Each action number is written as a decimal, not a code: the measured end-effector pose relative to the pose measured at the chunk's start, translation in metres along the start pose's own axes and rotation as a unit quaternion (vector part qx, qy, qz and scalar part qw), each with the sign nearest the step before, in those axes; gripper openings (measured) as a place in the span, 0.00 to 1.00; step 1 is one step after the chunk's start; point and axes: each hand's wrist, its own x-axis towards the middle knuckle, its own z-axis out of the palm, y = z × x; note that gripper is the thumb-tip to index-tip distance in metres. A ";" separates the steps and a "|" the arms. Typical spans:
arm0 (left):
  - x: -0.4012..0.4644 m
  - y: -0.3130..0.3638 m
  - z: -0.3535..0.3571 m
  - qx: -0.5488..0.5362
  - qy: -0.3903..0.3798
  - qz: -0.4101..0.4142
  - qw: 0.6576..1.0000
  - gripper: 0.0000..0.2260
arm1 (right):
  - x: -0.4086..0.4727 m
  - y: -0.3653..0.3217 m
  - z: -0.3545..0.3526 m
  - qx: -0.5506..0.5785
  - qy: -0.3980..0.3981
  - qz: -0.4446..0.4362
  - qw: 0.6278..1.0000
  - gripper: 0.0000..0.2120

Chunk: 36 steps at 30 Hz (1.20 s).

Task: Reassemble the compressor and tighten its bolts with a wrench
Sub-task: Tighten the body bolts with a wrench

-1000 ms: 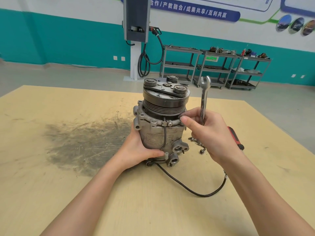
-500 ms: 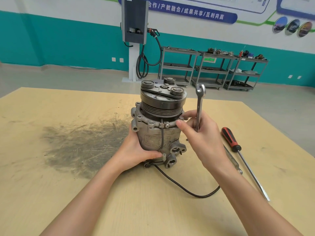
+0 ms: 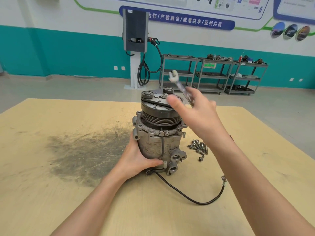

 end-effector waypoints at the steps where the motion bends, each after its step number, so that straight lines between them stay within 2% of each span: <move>1: -0.001 0.000 0.000 0.004 0.000 -0.004 1.000 0.49 | 0.004 -0.007 0.001 -0.040 0.012 -0.009 0.999 0.46; 4: -0.001 -0.001 -0.001 0.013 -0.001 -0.018 1.000 0.48 | 0.015 -0.023 0.002 -0.149 0.022 -0.024 0.988 0.52; 9: 0.007 -0.001 -0.023 0.001 -0.096 -0.072 0.993 0.55 | 0.028 -0.032 0.001 -0.257 -0.053 -0.035 0.964 0.49; 11: 0.012 0.002 -0.043 -0.054 -0.117 -0.104 0.986 0.52 | 0.033 -0.035 0.002 -0.295 -0.082 -0.043 0.951 0.50; 13: 0.021 0.011 -0.056 -0.154 -0.072 -0.103 0.980 0.39 | 0.038 -0.036 0.003 -0.322 -0.095 -0.053 0.940 0.48; 14: 0.026 0.017 -0.060 -0.210 -0.041 -0.107 0.971 0.38 | 0.039 -0.036 0.005 -0.327 -0.093 -0.060 0.939 0.46; 15: 0.033 0.022 -0.060 -0.258 -0.017 -0.122 0.958 0.41 | 0.040 -0.035 0.006 -0.327 -0.085 -0.064 0.939 0.45; 16: 0.041 0.028 -0.058 -0.281 -0.002 -0.146 0.949 0.41 | 0.040 -0.033 0.008 -0.325 -0.074 -0.067 0.941 0.45; 20: 0.062 0.044 -0.041 -0.326 -0.012 -0.234 0.916 0.24 | 0.040 -0.023 0.013 -0.311 -0.029 -0.074 0.947 0.48; 23: 0.066 0.047 -0.034 -0.365 0.022 -0.259 0.894 0.14 | 0.041 -0.020 0.012 -0.261 -0.033 -0.070 0.962 0.43; 26: 0.065 0.049 -0.029 -0.383 0.053 -0.250 0.888 0.12 | 0.042 -0.019 0.009 -0.221 -0.052 -0.073 0.971 0.36; 30: 0.060 0.049 -0.025 -0.388 0.150 -0.246 0.876 0.08 | 0.045 -0.016 0.006 -0.187 -0.079 -0.074 0.976 0.28; 36: 0.034 0.048 -0.024 -0.403 0.276 -0.213 0.846 0.13 | 0.058 -0.013 0.003 -0.115 -0.137 -0.090 0.980 0.31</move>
